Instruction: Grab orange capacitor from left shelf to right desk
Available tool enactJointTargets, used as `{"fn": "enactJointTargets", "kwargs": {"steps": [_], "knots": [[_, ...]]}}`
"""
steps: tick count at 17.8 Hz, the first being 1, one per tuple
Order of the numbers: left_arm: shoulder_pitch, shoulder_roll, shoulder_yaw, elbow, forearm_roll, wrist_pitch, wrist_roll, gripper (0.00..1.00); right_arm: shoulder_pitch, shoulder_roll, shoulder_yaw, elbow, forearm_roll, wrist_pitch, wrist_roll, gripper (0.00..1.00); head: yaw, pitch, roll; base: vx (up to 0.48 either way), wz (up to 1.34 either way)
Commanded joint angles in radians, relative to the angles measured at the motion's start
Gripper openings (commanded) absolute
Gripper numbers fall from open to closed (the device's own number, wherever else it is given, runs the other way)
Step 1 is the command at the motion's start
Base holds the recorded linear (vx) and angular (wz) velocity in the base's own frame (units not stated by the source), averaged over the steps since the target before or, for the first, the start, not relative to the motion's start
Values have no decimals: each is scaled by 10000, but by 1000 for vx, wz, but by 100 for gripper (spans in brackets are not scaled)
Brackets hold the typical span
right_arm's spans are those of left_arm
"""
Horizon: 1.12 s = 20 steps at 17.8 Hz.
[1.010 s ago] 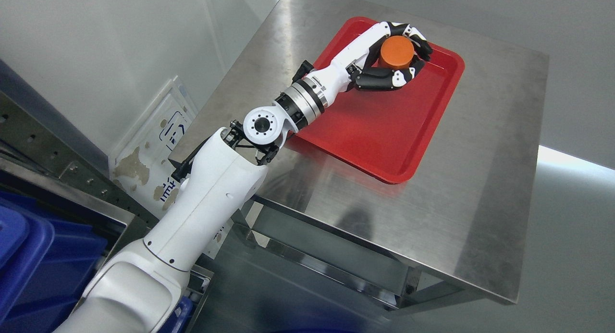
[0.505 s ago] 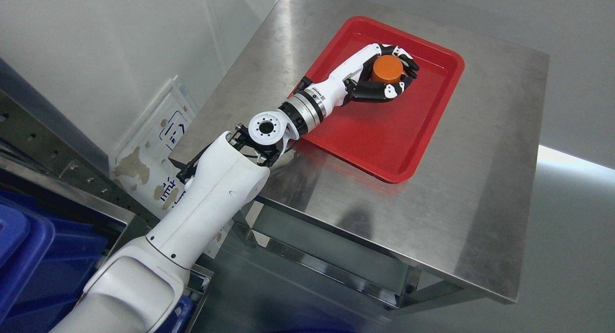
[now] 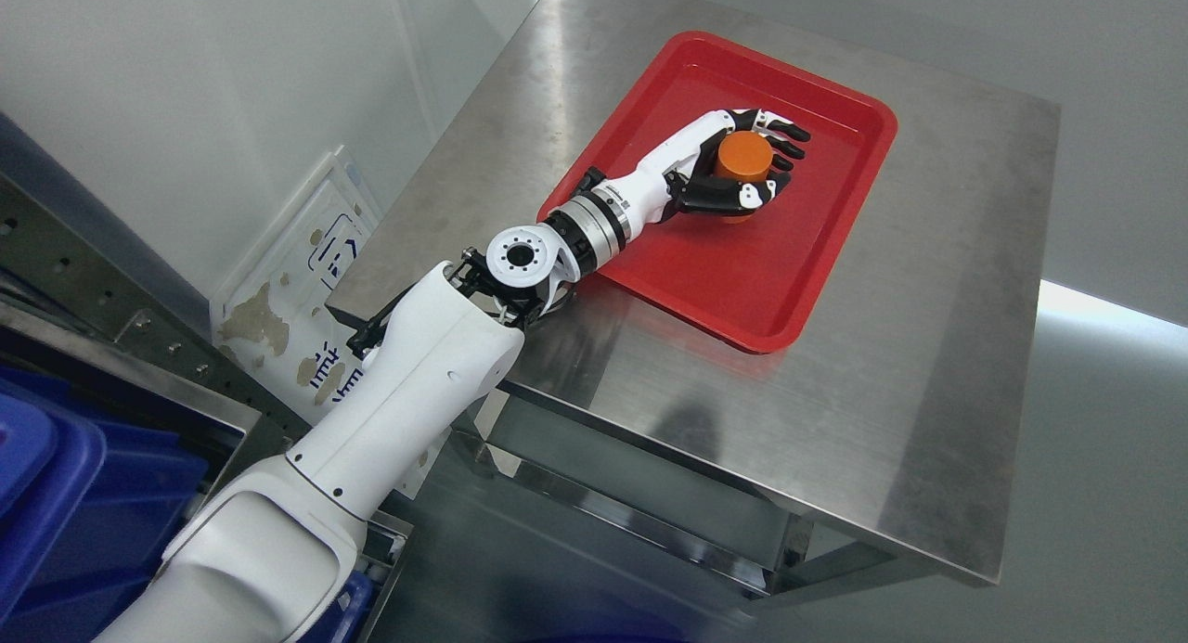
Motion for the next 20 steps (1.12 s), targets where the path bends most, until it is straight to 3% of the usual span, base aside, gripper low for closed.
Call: {"fn": "enactJointTargets", "kwargs": {"steps": [1, 4, 6, 7, 13, 15, 17, 20], "knots": [[-330, 175, 16, 330, 41, -50, 5, 64, 214, -175, -123, -175, 61, 2, 4, 100, 0, 0, 0, 0, 0], [-637, 175, 506, 207, 41, -50, -11, 77, 214, -175, -123, -175, 61, 2, 4, 100, 0, 0, 0, 0, 0], [-898, 175, 950, -67, 41, -50, -11, 96, 214, -175, -123, -175, 61, 2, 4, 100, 0, 0, 0, 0, 0], [-884, 175, 1363, -464, 41, -35, -26, 100, 214, -175, -123, -175, 61, 2, 4, 100, 0, 0, 0, 0, 0], [-457, 175, 4045, -1998, 56, -19, 493, 100, 214, -175, -123, -175, 61, 2, 4, 100, 0, 0, 0, 0, 0], [354, 175, 4861, -3450, 56, 498, 1075, 100, 214, -175, -123, -175, 61, 2, 4, 100, 0, 0, 0, 0, 0], [1213, 175, 4987, -4315, 56, 1236, 1521, 100, 214, -175, -123, -175, 61, 2, 4, 100, 0, 0, 0, 0, 0], [2319, 175, 5445, -5065, 41, 1224, 1983, 100, 214, -175, -123, -175, 61, 2, 4, 100, 0, 0, 0, 0, 0]]}}
